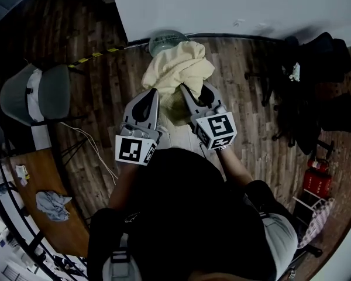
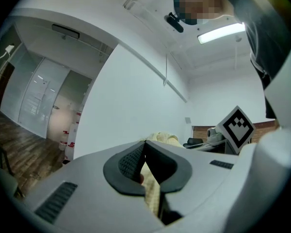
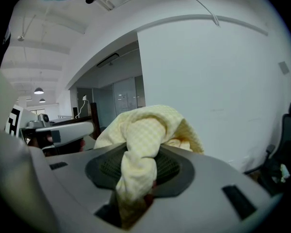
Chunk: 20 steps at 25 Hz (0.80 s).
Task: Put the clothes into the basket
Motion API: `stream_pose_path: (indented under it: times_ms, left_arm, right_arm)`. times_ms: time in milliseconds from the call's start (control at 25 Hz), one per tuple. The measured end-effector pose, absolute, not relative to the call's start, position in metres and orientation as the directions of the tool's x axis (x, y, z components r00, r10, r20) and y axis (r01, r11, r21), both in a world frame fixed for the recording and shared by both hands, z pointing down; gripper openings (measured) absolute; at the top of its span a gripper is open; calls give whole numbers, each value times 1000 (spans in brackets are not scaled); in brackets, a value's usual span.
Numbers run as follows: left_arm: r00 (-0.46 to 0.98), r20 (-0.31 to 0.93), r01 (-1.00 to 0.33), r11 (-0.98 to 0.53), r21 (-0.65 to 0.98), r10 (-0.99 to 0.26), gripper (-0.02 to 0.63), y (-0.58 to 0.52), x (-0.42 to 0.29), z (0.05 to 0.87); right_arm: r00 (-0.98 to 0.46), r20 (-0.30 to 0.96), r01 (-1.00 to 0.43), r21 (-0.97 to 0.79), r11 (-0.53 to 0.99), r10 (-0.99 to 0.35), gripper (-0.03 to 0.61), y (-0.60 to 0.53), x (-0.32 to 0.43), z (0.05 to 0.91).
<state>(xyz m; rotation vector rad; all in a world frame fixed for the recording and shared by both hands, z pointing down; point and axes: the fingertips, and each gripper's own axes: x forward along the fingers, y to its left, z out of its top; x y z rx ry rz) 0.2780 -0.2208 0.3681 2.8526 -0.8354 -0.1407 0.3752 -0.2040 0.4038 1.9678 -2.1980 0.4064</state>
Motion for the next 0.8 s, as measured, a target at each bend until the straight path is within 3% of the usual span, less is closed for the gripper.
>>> stream_pose_path:
  times_ms: [320,800]
  left_arm:
    - [876,-84,-452,-869,199,-475,14,-264,328,360]
    - [891,-63,-431,-883,186,-449,12,-299,346,363]
  right_arm:
    - [-51,330,-998,-60,33,-943,150,-235,421,402]
    - [-16,318,-998,-61,-4,-948,150,-269,448,403]
